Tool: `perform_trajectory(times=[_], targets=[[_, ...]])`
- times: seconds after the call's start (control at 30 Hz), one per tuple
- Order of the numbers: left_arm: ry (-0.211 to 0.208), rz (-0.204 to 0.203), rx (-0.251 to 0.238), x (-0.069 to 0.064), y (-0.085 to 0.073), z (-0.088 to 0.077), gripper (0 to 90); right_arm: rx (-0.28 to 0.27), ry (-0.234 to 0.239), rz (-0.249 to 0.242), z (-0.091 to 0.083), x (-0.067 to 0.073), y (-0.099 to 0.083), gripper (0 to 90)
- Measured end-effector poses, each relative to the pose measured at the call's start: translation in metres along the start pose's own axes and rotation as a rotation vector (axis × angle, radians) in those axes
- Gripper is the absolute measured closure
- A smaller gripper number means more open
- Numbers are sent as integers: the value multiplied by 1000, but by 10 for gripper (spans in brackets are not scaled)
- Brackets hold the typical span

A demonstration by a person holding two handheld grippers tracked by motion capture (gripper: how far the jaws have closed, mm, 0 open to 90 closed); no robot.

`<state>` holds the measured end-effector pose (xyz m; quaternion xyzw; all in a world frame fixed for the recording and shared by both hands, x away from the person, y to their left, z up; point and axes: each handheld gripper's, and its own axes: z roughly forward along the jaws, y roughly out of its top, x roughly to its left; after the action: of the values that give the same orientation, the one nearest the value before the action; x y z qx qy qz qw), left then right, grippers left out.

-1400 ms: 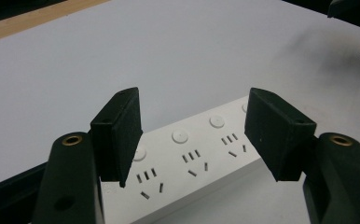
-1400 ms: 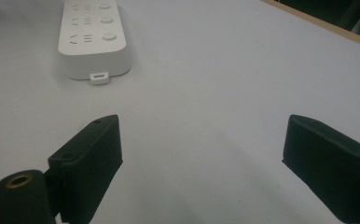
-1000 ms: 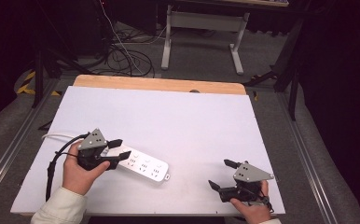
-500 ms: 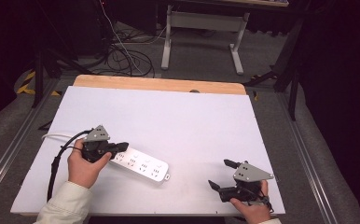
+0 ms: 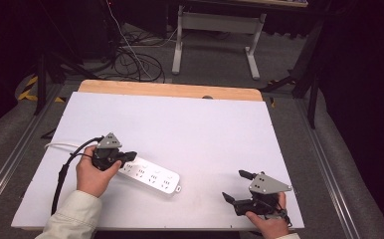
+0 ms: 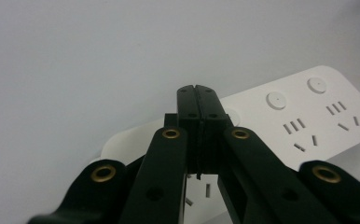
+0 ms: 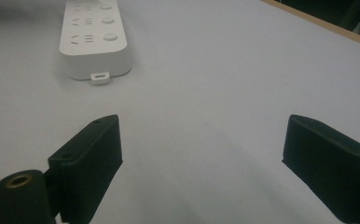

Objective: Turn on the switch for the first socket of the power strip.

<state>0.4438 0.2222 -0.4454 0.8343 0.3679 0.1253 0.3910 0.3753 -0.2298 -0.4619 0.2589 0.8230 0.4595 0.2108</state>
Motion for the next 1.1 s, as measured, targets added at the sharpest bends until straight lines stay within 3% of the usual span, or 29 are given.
perform_trajectory(times=[0.2, 0.3, 0.4, 0.53, 1.1], targets=[[6, -3, 35, 1, -1, 6, 900, 0, 0, 1, 0, 0, 0, 124], [8, 11, 63, 1, 0, 9, 900, 1, 1, 2, 0, 0, 0, 124], [36, 51, 92, -1, 2, 12, 900, 1, -1, 2, 0, 0, 0, 124], [44, 53, 108, -1, 2, 14, 900, 0, 1, 2, 0, 0, 0, 124], [59, 75, 109, -1, 1, 15, 900, 3, 5, -2, 0, 0, 0, 124]])
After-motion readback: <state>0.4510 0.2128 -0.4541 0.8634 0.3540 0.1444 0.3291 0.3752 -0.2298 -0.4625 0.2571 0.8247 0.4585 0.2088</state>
